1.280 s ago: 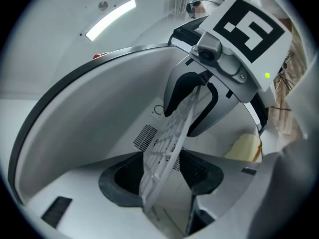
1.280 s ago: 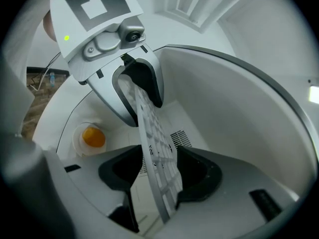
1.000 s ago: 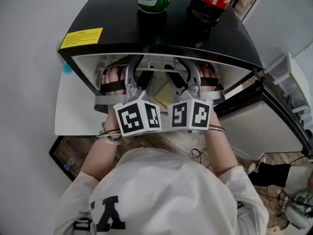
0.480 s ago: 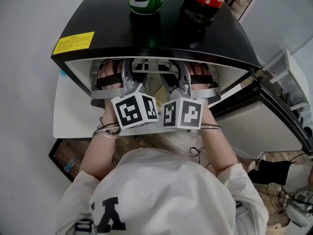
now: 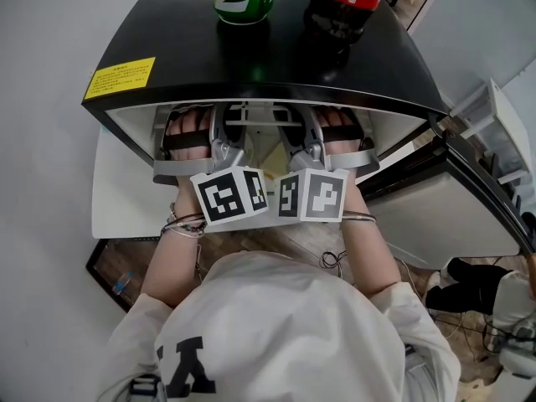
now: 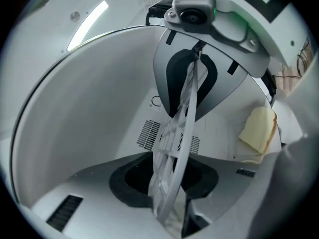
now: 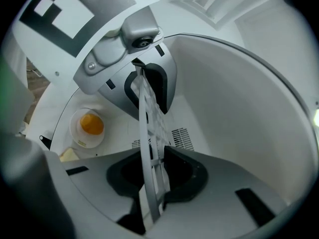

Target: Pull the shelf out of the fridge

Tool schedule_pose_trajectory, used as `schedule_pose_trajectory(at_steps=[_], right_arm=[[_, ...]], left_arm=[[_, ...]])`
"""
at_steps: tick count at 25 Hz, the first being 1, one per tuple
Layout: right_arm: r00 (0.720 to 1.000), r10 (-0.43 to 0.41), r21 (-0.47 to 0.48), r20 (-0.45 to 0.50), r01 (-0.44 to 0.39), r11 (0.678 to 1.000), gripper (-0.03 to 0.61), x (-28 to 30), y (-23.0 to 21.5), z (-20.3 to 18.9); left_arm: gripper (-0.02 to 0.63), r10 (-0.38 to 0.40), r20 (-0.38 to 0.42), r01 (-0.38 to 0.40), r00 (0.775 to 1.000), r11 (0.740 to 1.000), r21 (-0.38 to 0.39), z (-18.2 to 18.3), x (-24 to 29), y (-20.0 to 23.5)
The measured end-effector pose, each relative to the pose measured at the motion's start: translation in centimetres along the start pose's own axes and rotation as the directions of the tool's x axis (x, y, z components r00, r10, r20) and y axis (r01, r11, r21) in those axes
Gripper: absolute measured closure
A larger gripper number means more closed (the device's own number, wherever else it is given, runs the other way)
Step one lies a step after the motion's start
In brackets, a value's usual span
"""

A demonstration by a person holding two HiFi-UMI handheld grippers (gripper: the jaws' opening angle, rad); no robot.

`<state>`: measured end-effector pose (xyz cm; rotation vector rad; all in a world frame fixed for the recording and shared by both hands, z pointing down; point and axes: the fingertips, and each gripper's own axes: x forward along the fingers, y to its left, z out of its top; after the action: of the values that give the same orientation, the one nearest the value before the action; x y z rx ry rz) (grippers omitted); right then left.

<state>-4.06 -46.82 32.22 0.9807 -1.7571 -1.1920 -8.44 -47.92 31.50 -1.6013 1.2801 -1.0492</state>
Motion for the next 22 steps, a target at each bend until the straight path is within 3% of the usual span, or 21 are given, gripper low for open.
schedule_pose_trajectory(at_steps=[9,22], right_arm=[[1.0,-0.017,-0.001,0.008,0.017,1.0,0.494,0.0,0.0,0.0],[1.0,0.019,0.063,0.007,-0.02,0.998,0.488,-0.8,0.3,0.4]], left_arm=[[0.54,-0.021,0.027,0.02,0.999,0.999,0.036,0.1,-0.3,-0.6],[0.526,-0.062,0.04,0.062,0.997,0.998,-0.001,0.2,-1.3,-0.7]])
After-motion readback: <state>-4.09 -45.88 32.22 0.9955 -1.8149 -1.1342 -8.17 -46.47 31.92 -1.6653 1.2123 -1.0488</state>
